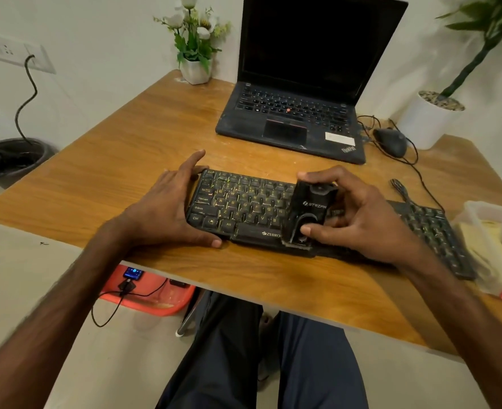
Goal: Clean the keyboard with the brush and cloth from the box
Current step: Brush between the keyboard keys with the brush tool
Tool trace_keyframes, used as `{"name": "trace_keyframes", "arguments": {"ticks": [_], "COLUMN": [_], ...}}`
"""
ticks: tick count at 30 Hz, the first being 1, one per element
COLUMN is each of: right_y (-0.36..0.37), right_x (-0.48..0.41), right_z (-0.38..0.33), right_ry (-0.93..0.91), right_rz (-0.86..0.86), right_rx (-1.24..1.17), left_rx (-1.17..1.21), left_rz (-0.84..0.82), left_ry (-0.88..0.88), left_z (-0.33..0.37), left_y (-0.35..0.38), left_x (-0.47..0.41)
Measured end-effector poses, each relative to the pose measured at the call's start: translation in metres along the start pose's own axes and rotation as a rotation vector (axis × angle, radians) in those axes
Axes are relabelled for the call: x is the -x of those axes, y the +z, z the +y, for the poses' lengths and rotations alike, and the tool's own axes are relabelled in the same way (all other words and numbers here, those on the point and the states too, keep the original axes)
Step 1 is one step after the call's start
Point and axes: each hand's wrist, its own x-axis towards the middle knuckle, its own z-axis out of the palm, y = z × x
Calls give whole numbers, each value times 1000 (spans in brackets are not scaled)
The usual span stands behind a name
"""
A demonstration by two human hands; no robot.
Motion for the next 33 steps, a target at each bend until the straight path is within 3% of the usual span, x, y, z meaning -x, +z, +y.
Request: {"name": "trace_keyframes", "arguments": {"ticks": [4, 6, 9, 12, 14, 16, 18, 20, 23, 26, 28, 30, 33], "right_y": [-21, -26, -6, 0, -6, -4, 16, 44, 66, 54, 49, 56, 60], "right_x": [3, 8, 17, 15, 4, -8, -22, -34, -47, -58, -57, -52, -52], "right_z": [-3, -4, -4, 0, -3, -9, -18, -22, -20, -22, -24, -29, -33], "right_ry": [-100, -102, -127, -169, -191, -188, -156, -169, -295, -313, -319, -322, -353], "right_rz": [216, 299, 154, 91, 191, 280, 215, 67, -54, 64, 78, -42, -183], "right_rx": [533, 454, 121, 265, 462, 399, 120, 29, 311, 504, 449, 355, 484], "left_rx": [15, 24, 22, 21, 26, 33, 37, 40, 39, 33, 34, 37, 47], "left_rz": [-3, 1, 5, 2, 0, -9, -7, -4, -3, 8, 8, 3, -6], "left_ry": [-6, -13, -16, -11, -12, -14, -19, -16, -5, -2, -7, 2, 8], "left_z": [0, 1, 3, 6, 7, 8, 8, 6, 8, 12, 12, 10, 10], "left_y": [-1, 0, -1, -2, -2, -2, -2, -3, -3, -2, -2, -2, -3], "left_x": [0, 1, 1, 3, 3, 3, 3, 4, 5, 6, 5, 5, 6]}}
